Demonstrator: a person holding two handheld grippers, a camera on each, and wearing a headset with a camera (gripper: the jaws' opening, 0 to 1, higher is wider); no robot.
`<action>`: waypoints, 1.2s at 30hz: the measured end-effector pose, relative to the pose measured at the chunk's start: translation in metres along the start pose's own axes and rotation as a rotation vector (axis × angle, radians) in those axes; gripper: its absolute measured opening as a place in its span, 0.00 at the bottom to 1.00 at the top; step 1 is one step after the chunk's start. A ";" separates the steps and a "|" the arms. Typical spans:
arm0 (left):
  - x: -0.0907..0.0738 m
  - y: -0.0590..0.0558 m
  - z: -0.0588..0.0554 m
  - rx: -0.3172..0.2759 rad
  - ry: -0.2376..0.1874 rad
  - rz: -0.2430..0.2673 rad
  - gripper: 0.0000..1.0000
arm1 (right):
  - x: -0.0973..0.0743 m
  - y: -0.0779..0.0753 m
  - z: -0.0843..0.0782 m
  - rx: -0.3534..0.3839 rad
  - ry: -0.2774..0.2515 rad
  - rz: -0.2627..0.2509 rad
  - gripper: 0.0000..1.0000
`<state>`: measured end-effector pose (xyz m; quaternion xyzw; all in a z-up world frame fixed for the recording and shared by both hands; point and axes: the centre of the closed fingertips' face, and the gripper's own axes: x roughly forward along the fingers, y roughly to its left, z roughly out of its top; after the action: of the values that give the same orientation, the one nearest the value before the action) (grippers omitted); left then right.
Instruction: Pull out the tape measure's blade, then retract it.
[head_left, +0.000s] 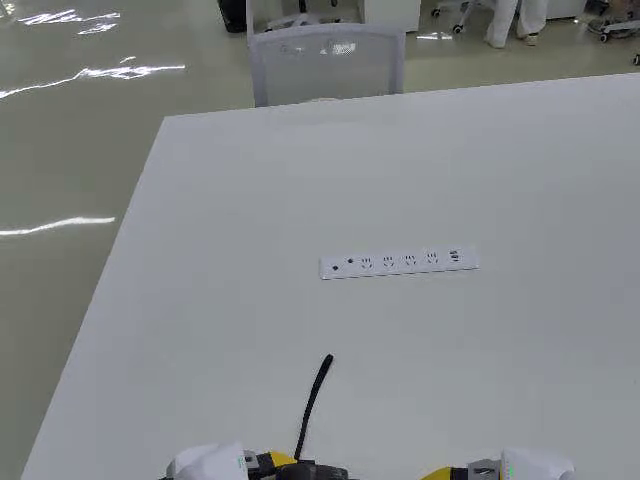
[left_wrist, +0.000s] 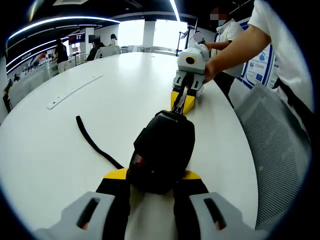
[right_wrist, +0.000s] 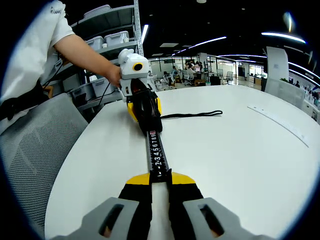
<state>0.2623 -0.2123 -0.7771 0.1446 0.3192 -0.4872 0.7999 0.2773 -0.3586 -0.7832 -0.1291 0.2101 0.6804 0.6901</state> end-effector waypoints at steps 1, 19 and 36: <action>0.000 0.000 0.000 0.002 0.001 0.000 0.29 | -0.001 0.000 -0.001 0.001 0.001 0.000 0.09; 0.001 0.000 -0.002 -0.008 0.004 0.004 0.28 | -0.026 -0.002 -0.010 0.019 0.002 -0.026 0.09; 0.000 0.001 -0.003 -0.014 0.006 0.010 0.28 | -0.047 -0.005 -0.023 0.040 0.010 -0.052 0.09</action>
<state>0.2619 -0.2105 -0.7799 0.1421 0.3244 -0.4805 0.8023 0.2808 -0.4109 -0.7818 -0.1240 0.2235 0.6572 0.7090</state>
